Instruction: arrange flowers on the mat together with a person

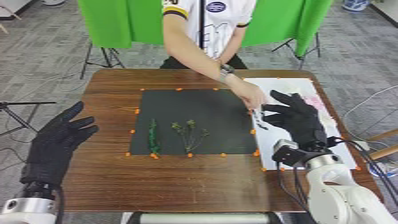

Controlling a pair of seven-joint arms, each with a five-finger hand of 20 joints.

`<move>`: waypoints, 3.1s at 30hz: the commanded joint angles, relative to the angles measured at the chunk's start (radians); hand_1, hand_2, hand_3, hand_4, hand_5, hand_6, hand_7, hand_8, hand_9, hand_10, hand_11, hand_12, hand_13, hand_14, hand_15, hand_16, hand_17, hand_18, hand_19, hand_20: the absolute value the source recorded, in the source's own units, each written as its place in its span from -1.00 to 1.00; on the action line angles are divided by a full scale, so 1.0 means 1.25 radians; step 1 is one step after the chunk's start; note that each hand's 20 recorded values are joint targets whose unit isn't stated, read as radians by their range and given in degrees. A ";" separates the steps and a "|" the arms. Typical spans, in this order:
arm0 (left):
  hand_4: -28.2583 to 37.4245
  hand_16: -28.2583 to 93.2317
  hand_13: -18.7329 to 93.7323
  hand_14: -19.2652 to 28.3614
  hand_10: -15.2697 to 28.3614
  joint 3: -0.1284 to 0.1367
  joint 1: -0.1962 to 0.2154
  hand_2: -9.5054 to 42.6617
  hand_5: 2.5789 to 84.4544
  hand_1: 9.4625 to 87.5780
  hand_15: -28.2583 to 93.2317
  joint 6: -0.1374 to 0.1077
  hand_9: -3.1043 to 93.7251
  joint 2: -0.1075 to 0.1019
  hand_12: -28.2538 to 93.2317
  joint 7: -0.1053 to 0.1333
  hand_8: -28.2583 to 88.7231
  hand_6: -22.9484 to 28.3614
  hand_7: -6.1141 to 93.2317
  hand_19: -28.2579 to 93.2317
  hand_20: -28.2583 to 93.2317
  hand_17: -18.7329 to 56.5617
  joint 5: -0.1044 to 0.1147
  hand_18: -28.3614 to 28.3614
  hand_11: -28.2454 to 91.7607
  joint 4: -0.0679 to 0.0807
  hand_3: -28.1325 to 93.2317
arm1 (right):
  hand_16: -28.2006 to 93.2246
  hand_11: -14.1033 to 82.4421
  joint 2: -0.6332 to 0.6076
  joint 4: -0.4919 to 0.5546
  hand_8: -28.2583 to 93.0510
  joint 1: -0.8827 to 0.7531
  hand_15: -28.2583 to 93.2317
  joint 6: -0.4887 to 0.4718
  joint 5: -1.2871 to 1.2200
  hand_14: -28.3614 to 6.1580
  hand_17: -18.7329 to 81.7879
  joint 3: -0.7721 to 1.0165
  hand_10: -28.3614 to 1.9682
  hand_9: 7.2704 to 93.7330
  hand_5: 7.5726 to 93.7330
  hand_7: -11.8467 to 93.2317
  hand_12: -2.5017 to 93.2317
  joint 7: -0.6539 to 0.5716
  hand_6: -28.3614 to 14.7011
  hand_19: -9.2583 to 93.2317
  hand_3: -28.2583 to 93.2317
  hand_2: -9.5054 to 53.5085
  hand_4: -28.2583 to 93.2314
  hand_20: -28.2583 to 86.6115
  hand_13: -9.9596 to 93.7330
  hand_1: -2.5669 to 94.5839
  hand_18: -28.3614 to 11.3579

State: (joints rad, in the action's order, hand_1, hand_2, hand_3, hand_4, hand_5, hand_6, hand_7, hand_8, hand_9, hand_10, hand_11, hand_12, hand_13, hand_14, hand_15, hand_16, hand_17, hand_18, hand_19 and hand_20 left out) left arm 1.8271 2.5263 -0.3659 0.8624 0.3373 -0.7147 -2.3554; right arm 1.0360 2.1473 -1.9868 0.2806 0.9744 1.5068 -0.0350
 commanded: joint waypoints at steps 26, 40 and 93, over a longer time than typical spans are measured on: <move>-1.00 -0.73 -0.27 0.92 0.60 -0.019 0.004 -0.34 -0.24 -0.74 0.48 -0.026 -0.28 -0.018 -0.36 0.012 -0.70 0.19 -0.56 0.41 -0.30 -0.70 0.018 0.89 0.03 0.004 0.77 | -0.40 -0.31 0.017 -0.002 -0.71 -0.004 0.46 -0.060 0.028 -0.70 -0.43 0.019 -0.55 -0.02 -0.08 -0.53 -0.62 -0.026 0.20 0.22 0.66 -0.31 -0.94 -0.20 0.00 -0.65 -1.00; -1.00 -0.73 -0.27 0.91 0.60 -0.013 0.013 -0.36 -0.24 -0.76 0.48 -0.029 -0.28 -0.024 -0.36 0.018 -0.70 0.20 -0.56 0.40 -0.30 -0.70 0.022 0.88 0.03 0.003 0.75 | -0.40 -0.30 0.016 0.000 -0.71 -0.005 0.46 -0.054 0.030 -0.70 -0.43 0.014 -0.55 -0.01 -0.08 -0.52 -0.62 -0.026 0.20 0.22 0.66 -0.31 -0.94 -0.20 0.00 -0.65 -1.00; -1.00 -0.74 -0.25 0.92 0.62 -0.027 0.017 -0.37 -0.23 -0.74 0.49 -0.029 -0.25 -0.033 -0.37 0.033 -0.70 0.21 -0.56 0.40 -0.28 -0.70 0.023 0.87 0.05 0.003 0.76 | -0.39 -0.32 -0.156 -0.159 -0.74 0.316 0.59 -0.066 0.933 -0.30 -0.08 -0.244 -0.36 -0.10 -0.12 -0.45 -0.61 -0.567 0.30 0.55 0.70 -0.79 -0.90 -0.33 0.25 -0.31 -0.86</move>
State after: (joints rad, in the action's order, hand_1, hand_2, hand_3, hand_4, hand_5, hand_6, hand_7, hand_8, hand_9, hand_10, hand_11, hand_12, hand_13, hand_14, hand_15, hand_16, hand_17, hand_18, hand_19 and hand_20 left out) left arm 1.8024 2.5372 -0.3960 0.8172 0.3801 -0.6872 -2.3544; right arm 0.8795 2.0117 -1.6849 0.2658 1.9614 1.2814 -0.6614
